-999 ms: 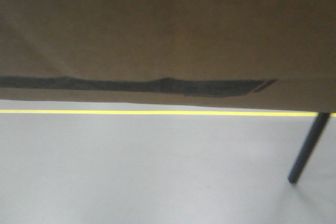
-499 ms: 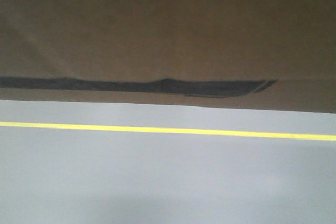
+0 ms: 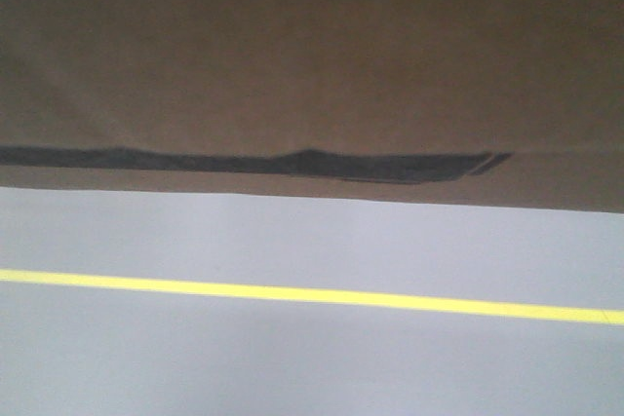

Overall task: Grab box from left shelf to table start
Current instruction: 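Hold the box with both grippers while the base turns away, then carry the box with both grippers while driving to the white table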

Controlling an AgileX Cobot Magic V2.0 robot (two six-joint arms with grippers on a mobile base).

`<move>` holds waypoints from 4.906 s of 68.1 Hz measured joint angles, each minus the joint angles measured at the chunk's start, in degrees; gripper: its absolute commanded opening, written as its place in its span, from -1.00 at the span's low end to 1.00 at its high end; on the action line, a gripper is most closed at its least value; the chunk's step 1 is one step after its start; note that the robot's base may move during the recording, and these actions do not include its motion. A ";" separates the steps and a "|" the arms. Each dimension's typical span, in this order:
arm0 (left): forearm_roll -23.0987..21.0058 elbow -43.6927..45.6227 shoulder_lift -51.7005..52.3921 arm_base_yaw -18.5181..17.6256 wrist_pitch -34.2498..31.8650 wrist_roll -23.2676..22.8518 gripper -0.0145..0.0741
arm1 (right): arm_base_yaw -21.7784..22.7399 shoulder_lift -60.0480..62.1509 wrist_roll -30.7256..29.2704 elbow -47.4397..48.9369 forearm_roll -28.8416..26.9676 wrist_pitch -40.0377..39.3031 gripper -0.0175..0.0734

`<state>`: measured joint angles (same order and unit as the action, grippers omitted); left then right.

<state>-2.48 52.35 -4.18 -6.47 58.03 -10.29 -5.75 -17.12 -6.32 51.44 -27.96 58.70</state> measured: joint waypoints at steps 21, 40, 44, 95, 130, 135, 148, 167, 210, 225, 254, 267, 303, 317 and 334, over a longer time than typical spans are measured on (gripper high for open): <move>0.00 0.00 0.00 0.00 0.00 0.00 -0.90 | 0.00 0.00 0.00 0.00 0.00 0.00 -0.49; -0.09 0.00 0.00 0.00 0.00 0.10 -0.90 | 0.00 0.00 0.00 0.00 0.00 0.00 -0.49; -0.09 0.00 0.00 0.00 0.00 0.10 -0.90 | 0.00 0.00 0.00 0.00 0.00 0.00 -0.49; -0.09 0.00 0.00 0.00 0.00 0.10 -0.90 | 0.00 0.00 0.00 0.00 0.00 0.00 -0.49; -0.09 0.00 0.00 0.00 0.00 0.10 -0.90 | 0.00 0.00 0.00 0.00 0.00 0.00 -0.49; -0.09 0.00 0.00 0.00 0.00 0.10 -0.90 | 0.00 0.00 0.00 0.00 0.00 0.00 -0.49; -0.09 0.00 0.00 0.00 -0.13 0.10 -0.90 | 0.00 0.00 0.00 0.00 0.00 0.00 -0.49; -0.09 0.00 0.00 0.00 -0.13 0.20 -0.90 | 0.00 0.00 0.00 0.00 0.00 0.03 -0.49; -0.09 0.00 0.00 0.00 -0.13 0.30 -0.90 | 0.00 0.00 0.00 0.00 0.00 0.13 -0.49; -0.09 0.00 0.00 0.00 -0.13 0.30 -0.90 | 0.00 0.00 0.00 0.00 0.00 0.13 -0.49; -0.09 0.00 0.00 0.00 -0.13 0.30 -0.90 | 0.00 0.00 0.00 0.00 0.00 0.13 -0.49; -0.09 0.00 0.00 0.00 -0.13 0.41 -0.90 | 0.00 0.00 0.00 0.00 0.00 0.13 -0.49; -0.09 0.00 0.00 0.00 -0.13 0.41 -0.90 | 0.00 0.00 0.00 0.00 0.00 0.13 -0.49; -0.09 0.00 0.00 0.00 -0.13 0.41 -0.90 | 0.00 0.00 0.00 0.00 0.00 0.13 -0.49; -0.09 0.00 0.00 0.00 -0.13 0.41 -0.90 | 0.00 0.00 0.00 0.00 0.00 0.13 -0.49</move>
<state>-2.57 52.35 -4.18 -6.47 57.91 -9.88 -5.75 -17.12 -6.32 51.44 -27.96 58.83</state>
